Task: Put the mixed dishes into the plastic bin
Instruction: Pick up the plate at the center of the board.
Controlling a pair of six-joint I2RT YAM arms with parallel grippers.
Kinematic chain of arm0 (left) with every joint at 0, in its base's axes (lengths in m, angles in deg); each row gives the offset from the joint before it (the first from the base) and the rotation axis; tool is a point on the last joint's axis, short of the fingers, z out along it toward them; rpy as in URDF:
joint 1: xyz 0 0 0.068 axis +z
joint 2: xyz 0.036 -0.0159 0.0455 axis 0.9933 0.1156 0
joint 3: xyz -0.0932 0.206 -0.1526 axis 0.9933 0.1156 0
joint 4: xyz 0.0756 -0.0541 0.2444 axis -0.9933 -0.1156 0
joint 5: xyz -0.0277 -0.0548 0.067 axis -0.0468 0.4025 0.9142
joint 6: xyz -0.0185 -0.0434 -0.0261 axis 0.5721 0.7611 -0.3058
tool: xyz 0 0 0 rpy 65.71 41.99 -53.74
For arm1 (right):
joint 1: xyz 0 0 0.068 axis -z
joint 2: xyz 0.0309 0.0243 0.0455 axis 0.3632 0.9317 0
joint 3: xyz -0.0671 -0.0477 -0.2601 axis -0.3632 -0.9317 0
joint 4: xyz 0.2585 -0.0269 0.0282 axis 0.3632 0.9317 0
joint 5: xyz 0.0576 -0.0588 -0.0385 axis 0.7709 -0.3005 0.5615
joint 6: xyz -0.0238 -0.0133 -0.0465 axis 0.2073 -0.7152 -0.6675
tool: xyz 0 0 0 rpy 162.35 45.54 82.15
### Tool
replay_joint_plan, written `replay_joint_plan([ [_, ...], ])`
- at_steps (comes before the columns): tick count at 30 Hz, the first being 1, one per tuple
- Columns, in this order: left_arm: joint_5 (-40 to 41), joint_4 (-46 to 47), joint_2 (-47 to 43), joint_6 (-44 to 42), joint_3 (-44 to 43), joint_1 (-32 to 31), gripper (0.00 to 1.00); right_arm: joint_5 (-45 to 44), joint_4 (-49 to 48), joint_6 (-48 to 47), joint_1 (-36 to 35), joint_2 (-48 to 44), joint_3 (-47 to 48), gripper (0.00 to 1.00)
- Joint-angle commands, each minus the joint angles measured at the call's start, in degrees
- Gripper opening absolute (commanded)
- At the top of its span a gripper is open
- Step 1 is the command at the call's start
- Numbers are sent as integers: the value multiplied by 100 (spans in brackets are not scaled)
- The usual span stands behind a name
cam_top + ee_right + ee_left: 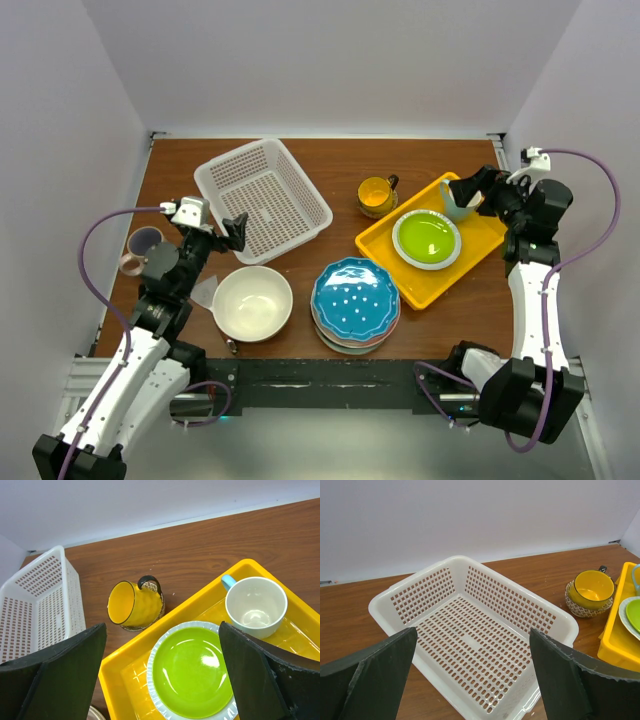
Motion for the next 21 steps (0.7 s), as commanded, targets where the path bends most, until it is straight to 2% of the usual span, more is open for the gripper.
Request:
replay_joint_plan([
  [1, -54, 280, -53, -84, -56, 33, 100, 35, -206, 94, 24, -88, 85, 98],
  [21, -55, 280, -62, -75, -56, 33, 100, 457, -365, 50, 32, -106, -20, 98],
])
